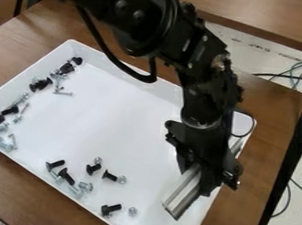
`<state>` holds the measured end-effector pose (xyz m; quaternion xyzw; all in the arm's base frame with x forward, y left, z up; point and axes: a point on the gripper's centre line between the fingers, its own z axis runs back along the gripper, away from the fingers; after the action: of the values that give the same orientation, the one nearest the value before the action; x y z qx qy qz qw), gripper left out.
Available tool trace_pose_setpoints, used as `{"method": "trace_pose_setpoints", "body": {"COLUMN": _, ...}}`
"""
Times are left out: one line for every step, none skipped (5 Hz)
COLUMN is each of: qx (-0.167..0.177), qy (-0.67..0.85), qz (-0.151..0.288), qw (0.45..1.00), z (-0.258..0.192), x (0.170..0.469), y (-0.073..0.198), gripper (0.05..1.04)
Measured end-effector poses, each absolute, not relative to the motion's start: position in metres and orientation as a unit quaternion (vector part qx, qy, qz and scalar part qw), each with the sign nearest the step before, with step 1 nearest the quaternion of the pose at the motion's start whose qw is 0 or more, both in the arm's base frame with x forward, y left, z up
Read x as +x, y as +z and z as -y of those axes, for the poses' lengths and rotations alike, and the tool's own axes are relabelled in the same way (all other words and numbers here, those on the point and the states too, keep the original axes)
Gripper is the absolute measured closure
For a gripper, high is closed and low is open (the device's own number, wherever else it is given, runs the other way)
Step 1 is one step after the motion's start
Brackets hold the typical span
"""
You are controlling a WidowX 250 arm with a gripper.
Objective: Sweep into pile
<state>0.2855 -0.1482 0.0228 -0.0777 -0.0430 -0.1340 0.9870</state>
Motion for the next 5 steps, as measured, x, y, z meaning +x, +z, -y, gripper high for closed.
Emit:
{"method": "trace_pose_setpoints", "body": {"qx": -0.095, "qy": -0.109, "qz": 0.030, "qw": 0.989, "z": 0.135, "x": 0.291, "y": 0.013, "gripper": 0.727}}
{"method": "trace_pose_setpoints", "body": {"qx": -0.095, "qy": -0.094, "qz": -0.011, "qw": 0.991, "z": 0.131, "x": 0.285, "y": -0.014, "gripper": 0.727}}
{"method": "trace_pose_setpoints", "body": {"qx": -0.099, "qy": -0.093, "qz": -0.041, "qw": 0.990, "z": 0.133, "x": 0.290, "y": -0.035, "gripper": 0.727}}
{"method": "trace_pose_setpoints", "body": {"qx": -0.082, "qy": -0.108, "qz": -0.059, "qw": 0.989, "z": 0.133, "x": 0.305, "y": -0.042, "gripper": 0.727}}
{"method": "trace_pose_setpoints", "body": {"qx": -0.083, "qy": -0.118, "qz": -0.068, "qw": 0.987, "z": 0.135, "x": 0.327, "y": -0.043, "gripper": 0.727}}
